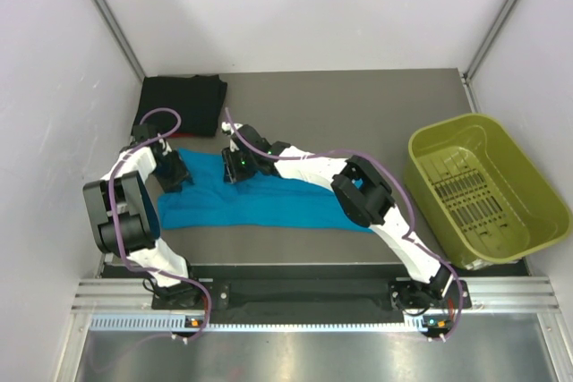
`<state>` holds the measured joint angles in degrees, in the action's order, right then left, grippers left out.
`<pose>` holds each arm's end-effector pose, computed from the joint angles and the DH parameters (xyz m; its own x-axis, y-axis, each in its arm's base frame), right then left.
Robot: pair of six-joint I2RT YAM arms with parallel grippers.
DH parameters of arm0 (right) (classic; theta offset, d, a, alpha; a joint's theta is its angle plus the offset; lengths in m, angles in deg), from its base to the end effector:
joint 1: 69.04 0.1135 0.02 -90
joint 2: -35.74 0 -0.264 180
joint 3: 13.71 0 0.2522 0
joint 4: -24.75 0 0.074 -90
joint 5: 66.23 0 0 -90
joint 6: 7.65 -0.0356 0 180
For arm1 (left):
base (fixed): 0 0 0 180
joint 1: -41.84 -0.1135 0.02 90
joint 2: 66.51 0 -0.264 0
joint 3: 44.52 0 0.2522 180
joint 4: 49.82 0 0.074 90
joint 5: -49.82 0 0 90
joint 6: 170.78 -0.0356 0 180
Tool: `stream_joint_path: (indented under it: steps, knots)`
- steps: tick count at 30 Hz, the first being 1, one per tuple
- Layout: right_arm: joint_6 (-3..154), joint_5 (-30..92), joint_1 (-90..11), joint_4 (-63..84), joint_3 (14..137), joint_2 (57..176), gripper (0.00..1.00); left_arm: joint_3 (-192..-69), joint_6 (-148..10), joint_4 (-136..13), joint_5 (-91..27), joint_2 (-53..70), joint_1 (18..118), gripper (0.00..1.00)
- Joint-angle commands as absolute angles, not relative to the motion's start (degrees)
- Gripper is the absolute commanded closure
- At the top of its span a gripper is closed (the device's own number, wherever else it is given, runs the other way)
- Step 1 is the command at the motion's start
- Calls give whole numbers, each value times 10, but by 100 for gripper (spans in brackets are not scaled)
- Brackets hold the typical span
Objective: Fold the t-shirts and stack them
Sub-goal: Fold the tshirt
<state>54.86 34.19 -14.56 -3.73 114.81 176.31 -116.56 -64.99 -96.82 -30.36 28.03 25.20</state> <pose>0.3163 0.4542 0.1577 -0.7413 -0.2571 -0.6200 -0.6067 0.6518 0.4551 0.3008 0.0836 0.1780 -0.8024 -0.5197 -0.2935 -0.4607 0.8519 -0.2490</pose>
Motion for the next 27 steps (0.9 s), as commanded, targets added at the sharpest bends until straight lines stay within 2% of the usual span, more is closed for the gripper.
stream_joint_path:
  steps: [1, 2, 3, 4, 5, 6, 7, 8, 21, 27]
  knots:
    - [553, 327, -140, -34, 1181, 1775, 66, -1181, -662, -946, -296, 286, 252, 53]
    - [553, 326, -140, -33, 1183, 1776, 66, -1182, -665, -945, -295, 286, 253, 56]
    - [553, 326, -140, -33, 1183, 1776, 69, -1187, -665, -944, -289, 288, 252, 66]
    - [554, 326, -141, -33, 1183, 1777, 74, -1189, -666, -946, -287, 287, 253, 72]
    - [557, 324, -141, -32, 1183, 1776, 88, -1191, -666, -945, -282, 286, 252, 79]
    - [558, 322, -141, -32, 1182, 1771, 92, -1193, -666, -944, -279, 283, 253, 86]
    - [560, 319, -141, -32, 1179, 1768, 100, -1195, -665, -943, -276, 277, 254, 97]
    - [563, 319, -141, -26, 1170, 1763, 100, -1196, -663, -943, -275, 272, 255, 100]
    - [546, 261, -146, 93, 988, 1616, 100, -1197, -650, -897, -281, 241, 273, 100]
    - [541, 256, -158, 105, 978, 1620, 100, -1195, -651, -871, -278, 260, 273, 100]
